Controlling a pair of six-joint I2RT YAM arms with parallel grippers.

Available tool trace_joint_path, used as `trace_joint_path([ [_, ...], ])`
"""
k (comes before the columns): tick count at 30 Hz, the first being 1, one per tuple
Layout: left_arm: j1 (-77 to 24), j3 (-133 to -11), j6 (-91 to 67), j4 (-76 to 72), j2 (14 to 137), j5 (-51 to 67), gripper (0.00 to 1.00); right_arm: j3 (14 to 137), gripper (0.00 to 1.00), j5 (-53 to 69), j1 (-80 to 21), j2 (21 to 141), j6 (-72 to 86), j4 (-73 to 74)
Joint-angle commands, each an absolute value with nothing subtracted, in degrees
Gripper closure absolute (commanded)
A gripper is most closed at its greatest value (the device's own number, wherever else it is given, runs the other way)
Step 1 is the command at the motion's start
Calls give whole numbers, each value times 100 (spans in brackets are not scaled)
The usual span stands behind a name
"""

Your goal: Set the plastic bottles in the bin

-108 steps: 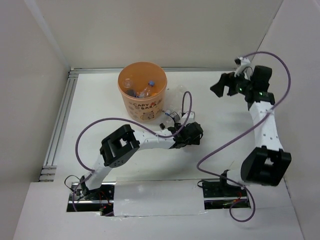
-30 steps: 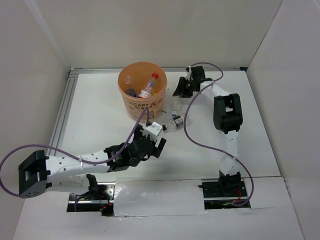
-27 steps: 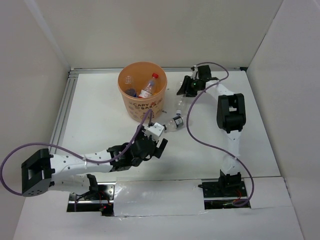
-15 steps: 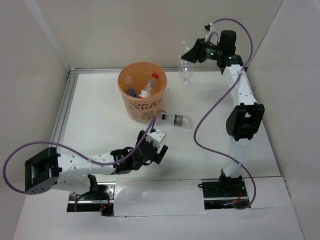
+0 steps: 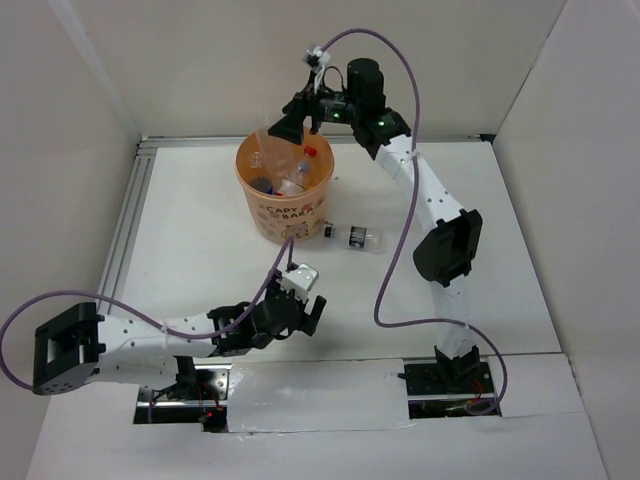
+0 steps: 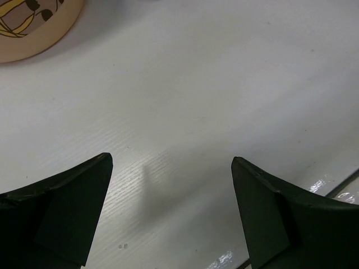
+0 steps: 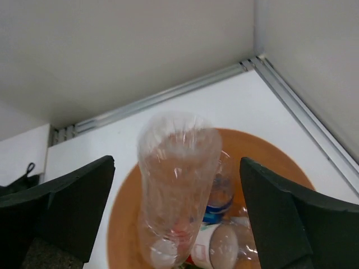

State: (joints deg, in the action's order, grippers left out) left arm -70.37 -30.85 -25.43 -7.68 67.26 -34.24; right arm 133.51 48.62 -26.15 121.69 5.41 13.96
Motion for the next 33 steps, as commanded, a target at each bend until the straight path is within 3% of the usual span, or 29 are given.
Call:
trace_joint_path([
  [1,-7075,-2962,-2908,-871,6320,-3595,0,13456,0,4236,-2558,12348,53,1617],
  [6,-7075,-2681,-3085,-677,5951,-3761,0,13562,0,4358,-2024,12033,-491,1968],
  [8,-7075,-2681,-3251,-590,5871,-3831,0,13370,8,4605,-1733,11787,-1042,2372],
  [9,-7075,-2620,-3252,-537,5784,-3832,0,13229,16,4788,-1575,11690,-1220,2486],
  [10,-7075,-2619,-3313,-536,5783,-3832,0,13062,42,4964,-1260,11472,-1552,2888],
  [11,-7075,-2558,-3313,-536,5696,-3832,0,12852,52,5035,-1135,11348,-2095,3048],
  [13,-7075,-2505,-3374,-536,5616,-3832,0,12035,63,5272,-836,10989,-2738,3738],
  [15,-7075,-2505,-3375,-536,5616,-3885,0,11160,65,5099,-835,10759,-4083,4348],
  [16,-7075,-2505,-3375,-536,5616,-3885,0,10797,61,4976,-931,10488,-4357,4603],
  [17,-7075,-2505,-3375,-536,5616,-3885,0,10401,39,4844,-1001,10337,-4620,4605],
  [18,-7075,-2566,-3375,-484,5616,-3885,0,9614,25,4495,-1089,10197,-4623,4492],
  [21,-7127,-2637,-3375,-422,5739,-3885,0,8643,2,3974,-1528,9730,-4500,3816],
  [24,-7128,-2689,-3489,-291,5801,-3885,0,7728,0,3334,-1880,9676,-4194,3087],
  [33,-7128,-2689,-3823,35,5564,-3999,0,7198,0,2049,-2118,10107,-4034,2154],
])
